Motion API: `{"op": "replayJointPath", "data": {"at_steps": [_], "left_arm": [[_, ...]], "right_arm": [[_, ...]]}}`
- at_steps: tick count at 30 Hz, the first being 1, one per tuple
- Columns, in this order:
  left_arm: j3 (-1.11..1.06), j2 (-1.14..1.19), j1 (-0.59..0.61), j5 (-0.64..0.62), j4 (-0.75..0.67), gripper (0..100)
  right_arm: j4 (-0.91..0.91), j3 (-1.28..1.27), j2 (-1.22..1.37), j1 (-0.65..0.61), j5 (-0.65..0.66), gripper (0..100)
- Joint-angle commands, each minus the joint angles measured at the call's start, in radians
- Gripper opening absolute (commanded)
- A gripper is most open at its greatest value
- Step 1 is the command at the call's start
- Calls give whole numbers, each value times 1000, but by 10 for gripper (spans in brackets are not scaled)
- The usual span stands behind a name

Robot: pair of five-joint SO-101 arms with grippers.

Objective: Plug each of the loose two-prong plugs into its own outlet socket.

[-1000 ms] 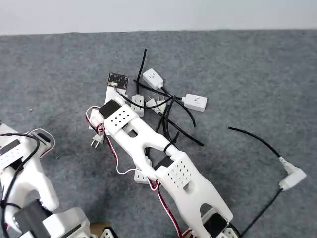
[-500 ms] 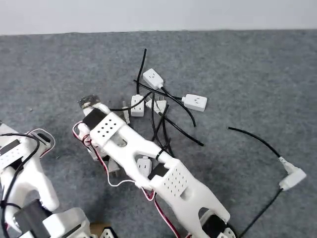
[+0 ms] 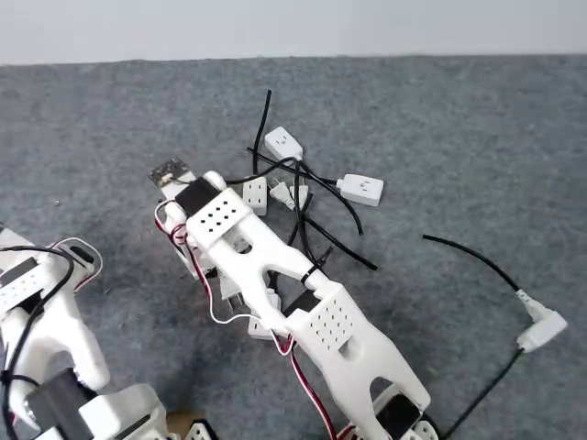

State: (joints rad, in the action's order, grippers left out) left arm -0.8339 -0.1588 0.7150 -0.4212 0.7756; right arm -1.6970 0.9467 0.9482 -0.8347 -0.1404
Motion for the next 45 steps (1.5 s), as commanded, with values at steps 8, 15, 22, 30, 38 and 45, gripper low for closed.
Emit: {"op": "replayJointPath", "data": {"at_steps": [8,15,22,30,38,45], "left_arm": [[13,-3,-9,-5,-21,207],[13,-3,-9,-5,-21,207],[13,-3,-9,26,-21,207],[13,-3,-9,29,-21,207],[13,-3,-11,29,-21,207],[13,-3,-11,29,-21,207]], "right_arm": [[-101,112,-61,-27,12,42],[-71,69,-31,-48,12,30],[-99,72,-50,-56,14,91],[-18,-204,-271,-88,-25,61],[130,-316,-285,7,-61,58],[226,-334,-228,7,-63,97]]}}
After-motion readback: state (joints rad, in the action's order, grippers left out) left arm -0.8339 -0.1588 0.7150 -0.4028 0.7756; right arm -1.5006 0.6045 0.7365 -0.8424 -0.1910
